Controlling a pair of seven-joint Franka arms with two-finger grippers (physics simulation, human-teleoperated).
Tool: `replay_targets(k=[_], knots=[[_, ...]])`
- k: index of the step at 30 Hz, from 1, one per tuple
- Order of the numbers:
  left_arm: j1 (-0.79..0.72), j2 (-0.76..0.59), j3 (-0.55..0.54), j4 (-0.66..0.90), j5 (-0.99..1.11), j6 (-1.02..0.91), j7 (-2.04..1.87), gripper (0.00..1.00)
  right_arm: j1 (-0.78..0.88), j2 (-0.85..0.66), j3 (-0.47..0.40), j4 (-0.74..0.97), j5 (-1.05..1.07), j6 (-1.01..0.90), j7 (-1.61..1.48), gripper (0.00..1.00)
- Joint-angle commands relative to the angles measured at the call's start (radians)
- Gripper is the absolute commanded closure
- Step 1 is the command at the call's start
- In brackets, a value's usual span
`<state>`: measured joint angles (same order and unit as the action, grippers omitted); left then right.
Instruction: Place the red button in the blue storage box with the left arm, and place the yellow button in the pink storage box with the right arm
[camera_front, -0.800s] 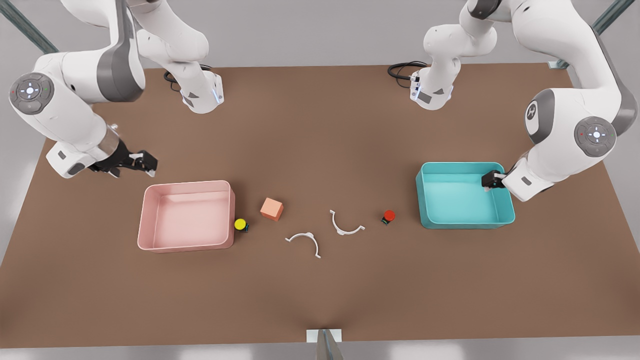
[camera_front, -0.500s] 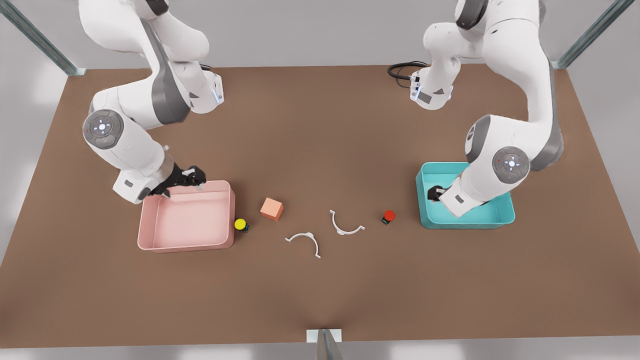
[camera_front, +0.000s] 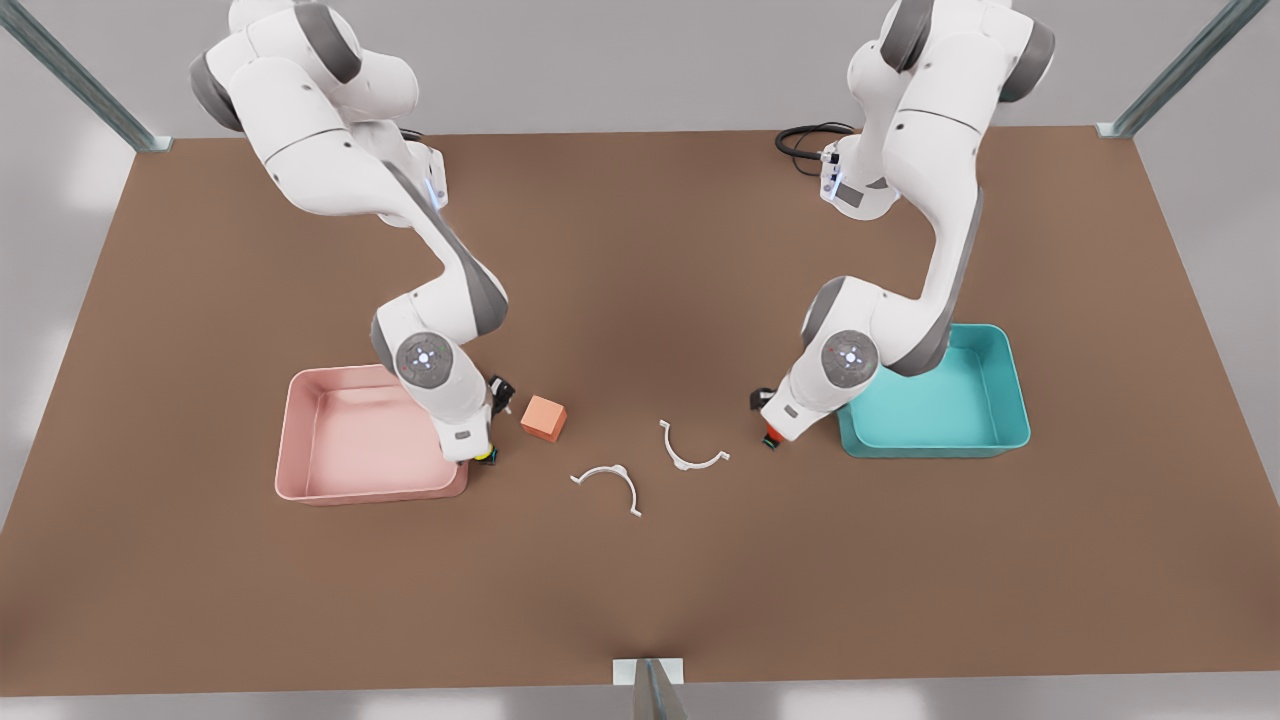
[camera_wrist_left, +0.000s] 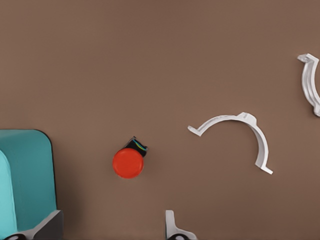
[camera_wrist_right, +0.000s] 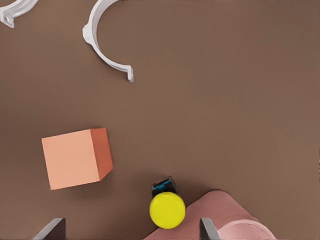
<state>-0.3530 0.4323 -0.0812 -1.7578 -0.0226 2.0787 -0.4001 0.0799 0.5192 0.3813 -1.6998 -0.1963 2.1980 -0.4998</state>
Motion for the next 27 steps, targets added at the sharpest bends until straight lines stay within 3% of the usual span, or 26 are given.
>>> replay_targets(k=[1, 10, 24, 25, 27], knots=[[-0.001, -0.009, 0.0, -0.038, 0.001, 0.172, -0.2, 0.0, -0.005, 0.071, -0.001, 0.063, -0.041, 0.163, -0.778, 0.0], [0.0, 0.036, 0.003, -0.146, 0.007, 0.347, -0.18, 0.0, -0.029, 0.143, -0.009, -0.004, -0.038, 0.106, -0.85, 0.0], [-0.023, 0.128, 0.005, -0.147, 0.007, 0.471, -0.203, 0.0, -0.074, 0.182, -0.006, -0.052, -0.038, 0.128, -0.881, 0.0], [-0.02, 0.128, 0.005, -0.144, 0.007, 0.471, -0.203, 0.02, -0.075, 0.186, -0.006, -0.052, -0.038, 0.137, -0.881, 0.01], [-0.017, 0.128, 0.005, -0.144, 0.009, 0.471, -0.195, 0.25, -0.074, 0.197, -0.006, -0.052, -0.038, 0.151, -0.879, 0.13]])
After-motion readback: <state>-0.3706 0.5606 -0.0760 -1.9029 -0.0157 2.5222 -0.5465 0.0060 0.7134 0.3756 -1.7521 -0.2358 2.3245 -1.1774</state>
